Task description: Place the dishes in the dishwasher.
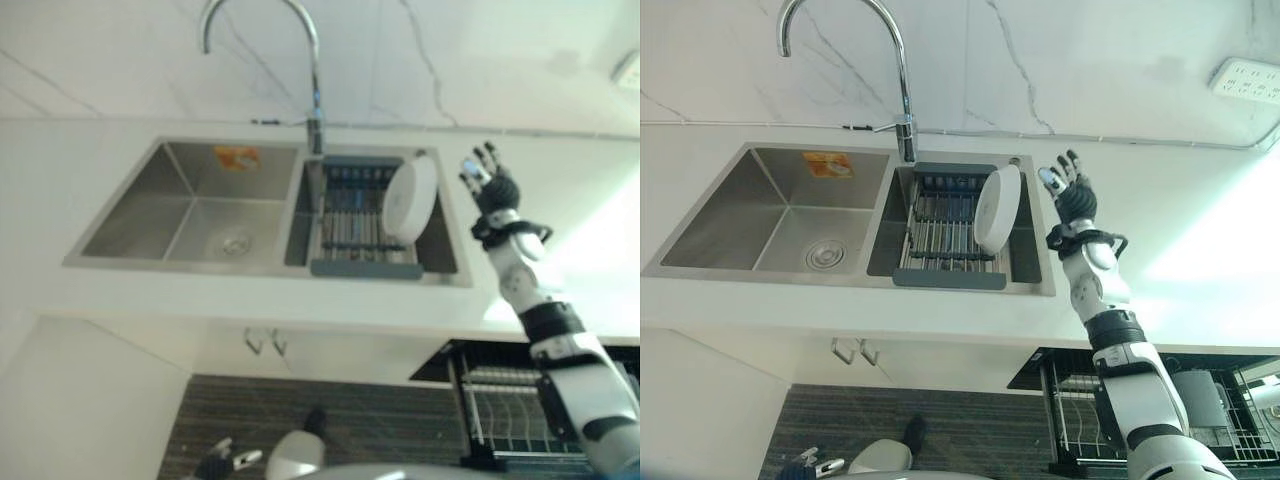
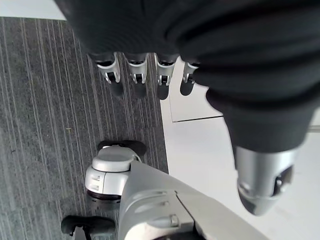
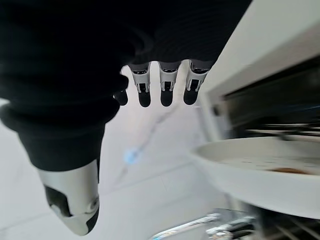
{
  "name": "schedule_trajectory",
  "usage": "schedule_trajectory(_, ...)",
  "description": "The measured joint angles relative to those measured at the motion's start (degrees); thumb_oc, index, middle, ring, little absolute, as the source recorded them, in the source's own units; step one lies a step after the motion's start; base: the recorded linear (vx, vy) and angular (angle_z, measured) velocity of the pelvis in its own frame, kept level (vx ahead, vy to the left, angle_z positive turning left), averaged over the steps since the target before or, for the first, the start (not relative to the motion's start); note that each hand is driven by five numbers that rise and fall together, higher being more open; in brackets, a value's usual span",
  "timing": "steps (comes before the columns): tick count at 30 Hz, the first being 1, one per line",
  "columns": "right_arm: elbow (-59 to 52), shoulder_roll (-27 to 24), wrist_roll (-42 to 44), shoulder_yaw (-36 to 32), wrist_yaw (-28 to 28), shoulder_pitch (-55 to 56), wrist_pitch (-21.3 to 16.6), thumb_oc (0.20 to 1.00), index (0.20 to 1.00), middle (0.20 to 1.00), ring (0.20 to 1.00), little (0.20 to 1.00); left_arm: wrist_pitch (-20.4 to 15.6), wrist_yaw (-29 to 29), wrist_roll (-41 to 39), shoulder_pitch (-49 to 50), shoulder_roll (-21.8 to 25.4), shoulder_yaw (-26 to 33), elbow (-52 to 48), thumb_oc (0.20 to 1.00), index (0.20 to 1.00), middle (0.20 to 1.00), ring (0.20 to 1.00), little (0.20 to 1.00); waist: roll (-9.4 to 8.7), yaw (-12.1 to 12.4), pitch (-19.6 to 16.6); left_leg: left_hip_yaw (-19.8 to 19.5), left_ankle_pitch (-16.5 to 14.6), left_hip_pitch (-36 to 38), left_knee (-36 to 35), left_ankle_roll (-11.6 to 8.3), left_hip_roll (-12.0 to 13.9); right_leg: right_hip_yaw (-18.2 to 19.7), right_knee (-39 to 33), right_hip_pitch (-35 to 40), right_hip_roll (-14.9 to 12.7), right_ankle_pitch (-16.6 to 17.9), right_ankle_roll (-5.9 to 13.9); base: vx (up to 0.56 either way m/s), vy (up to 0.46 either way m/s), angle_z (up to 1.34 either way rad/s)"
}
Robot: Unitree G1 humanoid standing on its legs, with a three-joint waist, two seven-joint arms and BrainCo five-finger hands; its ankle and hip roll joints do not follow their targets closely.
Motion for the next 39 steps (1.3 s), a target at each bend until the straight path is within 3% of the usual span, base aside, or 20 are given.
schedule_trajectory(13, 0.0, 1.0, 0.0, 2.0, -3.3, 0.9, 0.0, 1.0, 1.0, 1.0, 1.0, 1.0, 2.2, 3.7, 2.7, -0.1, -0.3, 0.0, 2.1, 1.0, 1.0, 1.0, 1.0, 1.0, 0.78, 0.0, 0.5, -1.2, 0.4, -0.5, 0.0, 0.07, -0.2, -1.1, 0.2, 0.0, 0.0, 0.0, -0.01, 0.0, 0.004, 0.04)
schedule_trajectory(32, 4.3, 2.1, -0.1, 2.2, -5.7, 1.4, 0.0, 1.0, 1.0, 1.0, 1.0, 1.0, 3.5, 3.7, 4.4, -0.1, -0.4, 0.0, 1.7, 1.0, 1.0, 1.0, 1.0, 1.0, 0.98, 0.3, 0.7, -1.9, 0.7, -1.3, 0.0, 0.04, -0.5, -1.9, 0.2, -0.2, -0.1, 0.0, 0.02, 0.0, 0.005, 0.01)
schedule_trajectory(39, 4.4, 0.6, -0.3, 2.2, -5.6, 1.0, 1.3, 1.0, 1.0, 1.0, 1.0, 1.0, 6.3, 7.7, 6.2, -2.8, -0.3, -0.7, 1.7, 1.0, 1.0, 1.0, 1.0, 1.0, 1.9, 1.4, 1.3, -3.0, 0.8, -1.8, 0.0, 0.03, -1.3, -3.3, 0.2, -0.2, -0.7, -0.2, 0.37, 0.01, 0.015, 0.09)
